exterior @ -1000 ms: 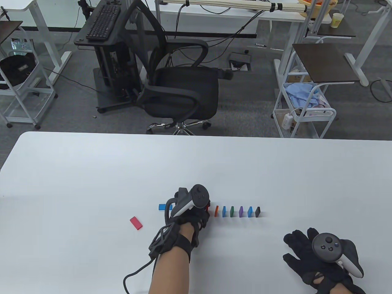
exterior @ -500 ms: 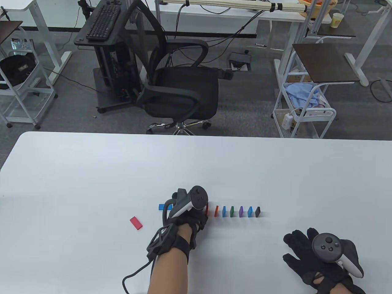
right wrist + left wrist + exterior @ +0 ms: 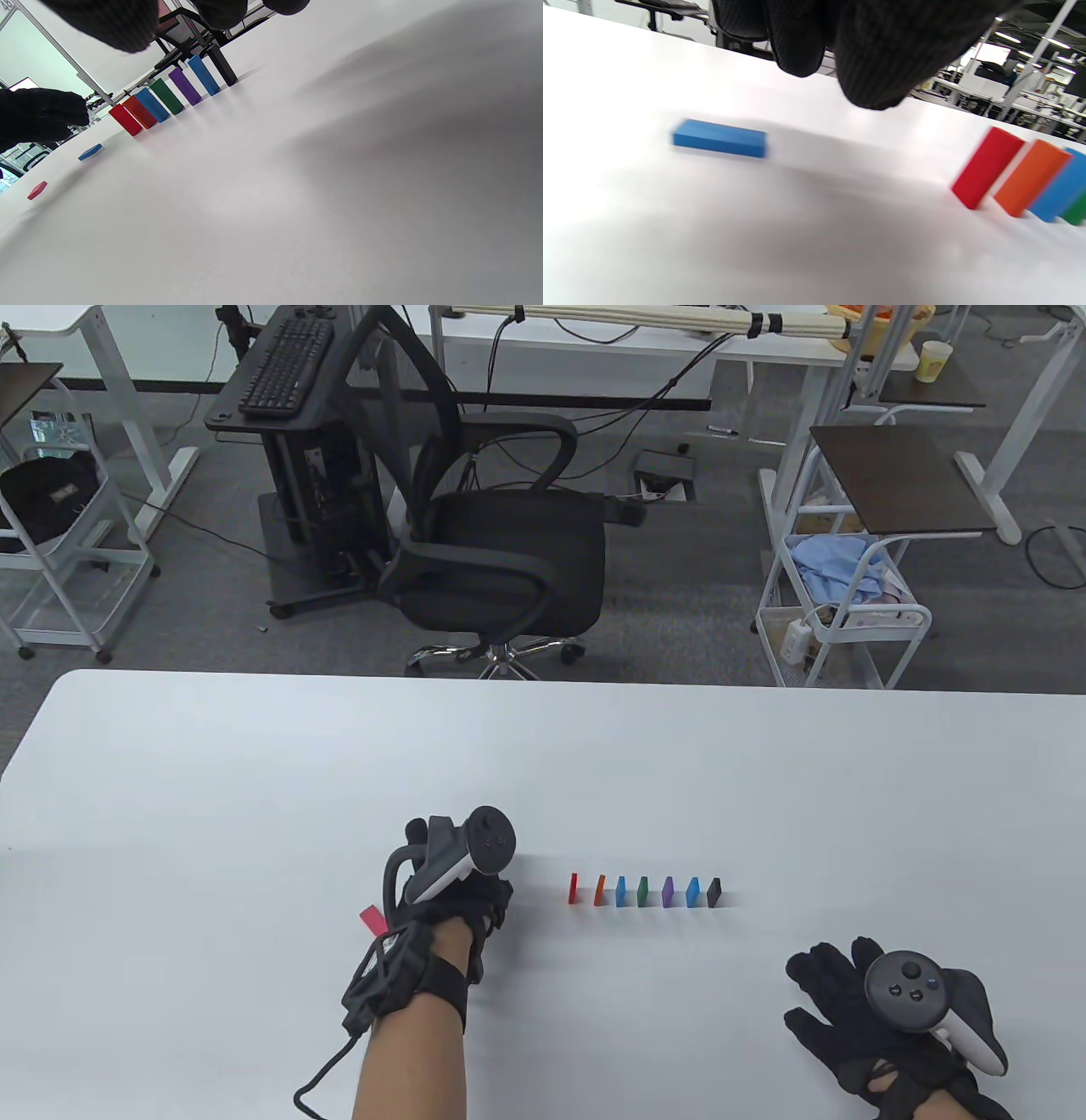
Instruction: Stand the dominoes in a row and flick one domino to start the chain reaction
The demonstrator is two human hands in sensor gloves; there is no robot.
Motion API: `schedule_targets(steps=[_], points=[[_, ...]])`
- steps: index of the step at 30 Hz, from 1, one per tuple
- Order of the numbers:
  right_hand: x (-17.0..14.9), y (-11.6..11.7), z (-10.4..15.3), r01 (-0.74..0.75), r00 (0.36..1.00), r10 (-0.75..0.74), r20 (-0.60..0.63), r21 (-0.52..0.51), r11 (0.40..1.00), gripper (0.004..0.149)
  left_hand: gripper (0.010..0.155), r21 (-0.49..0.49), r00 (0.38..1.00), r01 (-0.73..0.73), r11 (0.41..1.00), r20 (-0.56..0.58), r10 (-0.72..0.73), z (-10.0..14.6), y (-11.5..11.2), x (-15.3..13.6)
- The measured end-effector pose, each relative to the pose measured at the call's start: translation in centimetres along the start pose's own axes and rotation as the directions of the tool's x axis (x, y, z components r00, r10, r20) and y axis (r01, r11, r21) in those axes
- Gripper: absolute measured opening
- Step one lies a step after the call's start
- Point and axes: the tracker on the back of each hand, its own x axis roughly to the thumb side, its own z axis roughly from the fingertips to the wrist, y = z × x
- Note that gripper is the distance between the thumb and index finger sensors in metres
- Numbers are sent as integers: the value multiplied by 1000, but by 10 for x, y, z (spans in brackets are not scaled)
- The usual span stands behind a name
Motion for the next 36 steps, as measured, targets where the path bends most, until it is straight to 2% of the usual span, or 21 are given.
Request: schedule_targets(steps=[7, 11, 13, 21, 27, 36], points=[[1, 2, -1, 2, 1000, -2, -1, 11, 1000, 65, 68, -26, 995, 60, 998, -77, -61, 1, -1, -28], [1, 2, -2, 2, 1000, -2, 0, 12, 1000, 65, 69, -43, 991, 85, 995, -101, -89, -2, -6, -34], [0, 3, -2, 5, 1000, -5, -5, 14, 1000, 65, 71, -59, 979, 127, 990, -151, -135, -5, -10, -35], [0, 2, -2, 7, 1000, -7, -13, 17, 1000, 65, 68, -94, 976, 159, 983, -135, -171, -17, -24, -21], [-1, 1, -2, 12, 1000, -11, -17, 16, 1000, 65, 58, -61, 939, 326, 943, -94, -330, -20, -22, -10], [-2, 0, -1, 13, 1000, -13, -19, 9, 1000, 65, 54, -46, 871, 487, 872, -43, -489, -24, -25, 8]])
